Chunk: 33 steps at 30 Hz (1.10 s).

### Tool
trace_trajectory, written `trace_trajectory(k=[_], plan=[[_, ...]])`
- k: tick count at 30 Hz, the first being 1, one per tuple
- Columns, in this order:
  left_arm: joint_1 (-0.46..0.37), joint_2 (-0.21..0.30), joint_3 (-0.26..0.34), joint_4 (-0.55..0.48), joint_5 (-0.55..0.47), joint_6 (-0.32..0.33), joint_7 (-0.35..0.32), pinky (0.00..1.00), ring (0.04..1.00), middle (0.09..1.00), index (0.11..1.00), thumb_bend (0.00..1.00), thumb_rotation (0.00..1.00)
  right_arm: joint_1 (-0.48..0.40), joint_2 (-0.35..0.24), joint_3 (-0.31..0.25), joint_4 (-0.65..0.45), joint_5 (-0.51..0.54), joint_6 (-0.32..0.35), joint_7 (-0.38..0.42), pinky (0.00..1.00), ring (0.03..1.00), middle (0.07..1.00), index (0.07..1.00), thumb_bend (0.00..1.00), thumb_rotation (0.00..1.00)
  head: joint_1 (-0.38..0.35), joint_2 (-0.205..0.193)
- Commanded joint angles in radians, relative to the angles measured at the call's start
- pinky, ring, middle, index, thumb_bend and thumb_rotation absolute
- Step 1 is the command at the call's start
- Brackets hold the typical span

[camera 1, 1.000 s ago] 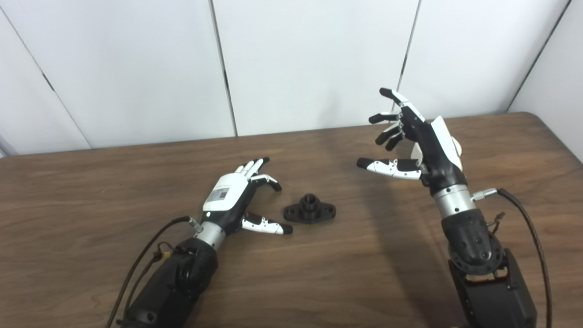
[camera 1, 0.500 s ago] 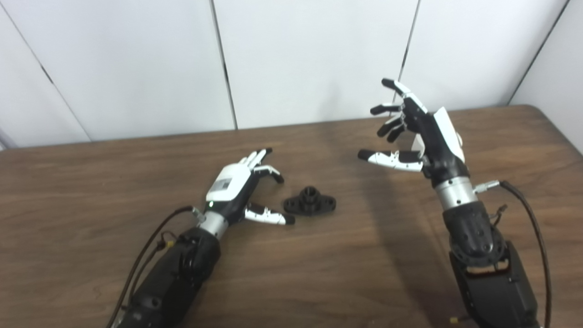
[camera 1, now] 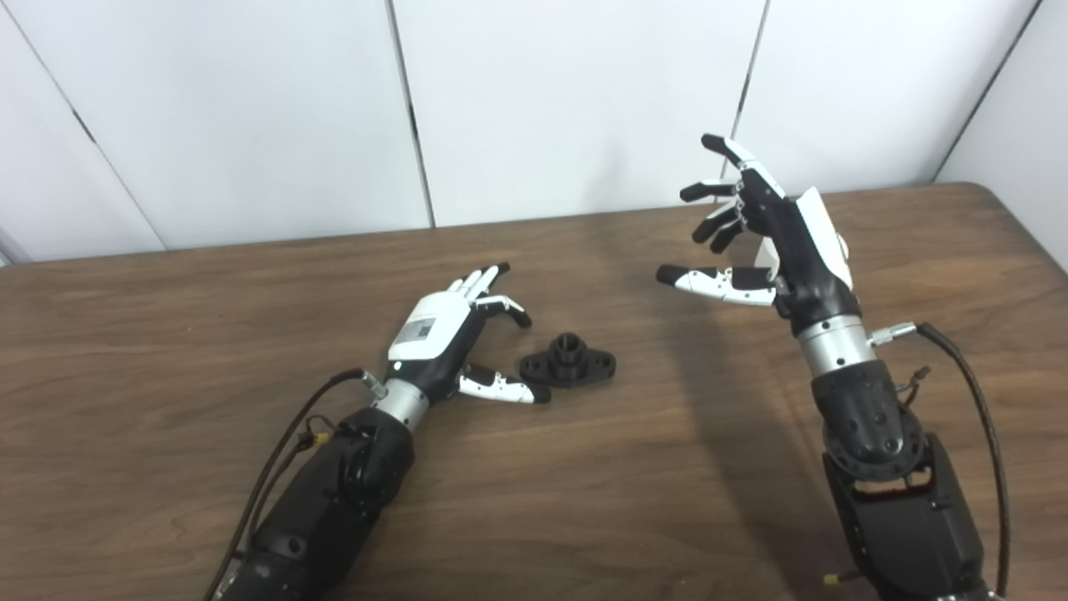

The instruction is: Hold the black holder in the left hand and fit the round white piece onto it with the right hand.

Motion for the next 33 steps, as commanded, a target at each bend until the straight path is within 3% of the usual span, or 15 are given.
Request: trace_trajectory(k=[1, 18, 24, 25, 26, 29, 33], plan=[[0.017, -0.032, -0.028, -0.004, 0.003, -0.018, -0.021, 1.00, 1.000, 0.995, 0.645, 1.00, 0.29, -0.032, -0.015, -0.005, -0.025, -0.004, -0.018, -0.005, 0.38, 0.495, 0.684, 0.896, 0.60, 0.16, 0.001, 0.004], [0.022, -0.043, -0.039, 0.008, 0.002, -0.035, -0.025, 1.00, 1.000, 1.000, 0.643, 1.00, 0.28, -0.031, -0.017, -0.006, -0.027, -0.001, -0.019, -0.004, 0.39, 0.501, 0.686, 0.897, 0.60, 0.17, -0.002, 0.006], [0.016, -0.044, -0.026, 0.052, -0.011, -0.056, -0.008, 1.00, 1.000, 0.974, 0.530, 1.00, 0.26, -0.031, -0.016, -0.007, -0.026, 0.001, -0.021, -0.005, 0.39, 0.499, 0.683, 0.896, 0.60, 0.16, -0.002, 0.005], [0.015, -0.044, -0.024, 0.057, -0.013, -0.058, -0.007, 1.00, 1.000, 0.967, 0.503, 0.72, 0.16, -0.030, -0.016, -0.007, -0.027, 0.001, -0.021, -0.005, 0.39, 0.499, 0.683, 0.896, 0.60, 0.16, -0.002, 0.005], [0.016, -0.042, -0.021, 0.059, -0.018, -0.058, -0.010, 1.00, 1.000, 0.965, 0.493, 0.62, 0.12, -0.030, -0.017, -0.007, -0.027, 0.001, -0.021, -0.005, 0.39, 0.499, 0.683, 0.896, 0.60, 0.16, -0.002, 0.004], [0.018, -0.038, -0.018, 0.055, -0.018, -0.050, -0.012, 1.00, 1.000, 0.936, 0.480, 0.53, 0.08, -0.028, -0.018, -0.007, -0.028, -0.002, -0.020, -0.006, 0.39, 0.506, 0.688, 0.899, 0.60, 0.17, -0.002, 0.004], [0.023, -0.033, -0.021, 0.036, 0.001, -0.022, -0.013, 1.00, 1.000, 0.895, 0.476, 0.52, 0.08, -0.029, -0.019, -0.008, -0.027, -0.002, -0.025, -0.008, 0.39, 0.499, 0.684, 0.894, 0.60, 0.18, -0.004, 0.007]])
